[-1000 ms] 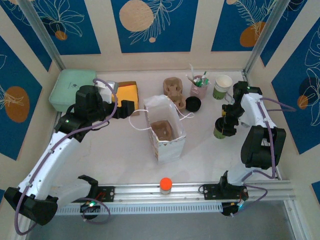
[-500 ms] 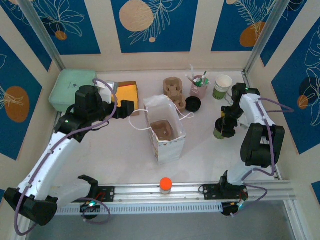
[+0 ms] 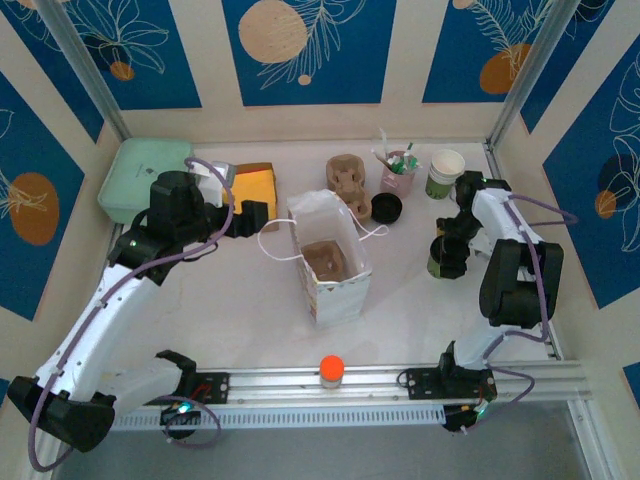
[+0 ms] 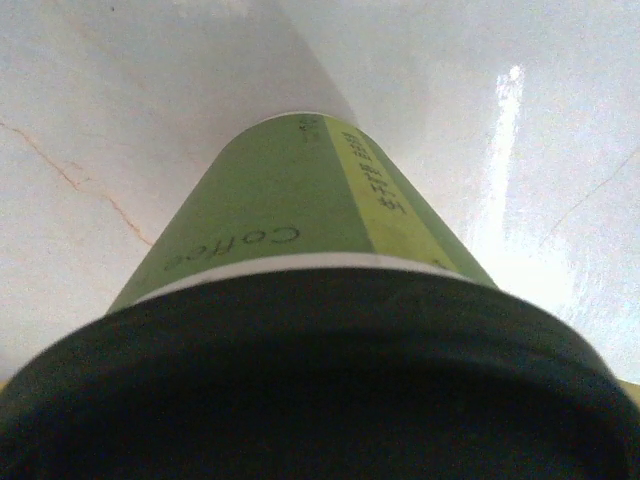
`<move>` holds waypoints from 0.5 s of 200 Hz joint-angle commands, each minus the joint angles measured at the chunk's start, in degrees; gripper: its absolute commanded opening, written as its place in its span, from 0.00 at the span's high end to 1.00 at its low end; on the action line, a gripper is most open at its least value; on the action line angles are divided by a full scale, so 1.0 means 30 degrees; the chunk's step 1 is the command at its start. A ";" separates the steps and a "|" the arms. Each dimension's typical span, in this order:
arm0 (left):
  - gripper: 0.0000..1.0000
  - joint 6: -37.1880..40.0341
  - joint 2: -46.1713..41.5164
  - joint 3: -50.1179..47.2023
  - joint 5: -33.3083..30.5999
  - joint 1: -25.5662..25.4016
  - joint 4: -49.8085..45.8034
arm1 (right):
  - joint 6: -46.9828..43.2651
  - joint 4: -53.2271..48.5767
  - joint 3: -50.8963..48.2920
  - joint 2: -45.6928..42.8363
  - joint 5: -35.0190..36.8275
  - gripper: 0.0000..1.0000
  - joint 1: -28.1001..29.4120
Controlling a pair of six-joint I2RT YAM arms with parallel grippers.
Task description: Pack the takeout coffee
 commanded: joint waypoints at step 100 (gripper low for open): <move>0.08 0.0482 -0.0462 -0.0104 -0.0282 -0.0074 -0.0503 | 0.0710 0.0440 -0.1002 0.0637 0.1146 0.03 0.0103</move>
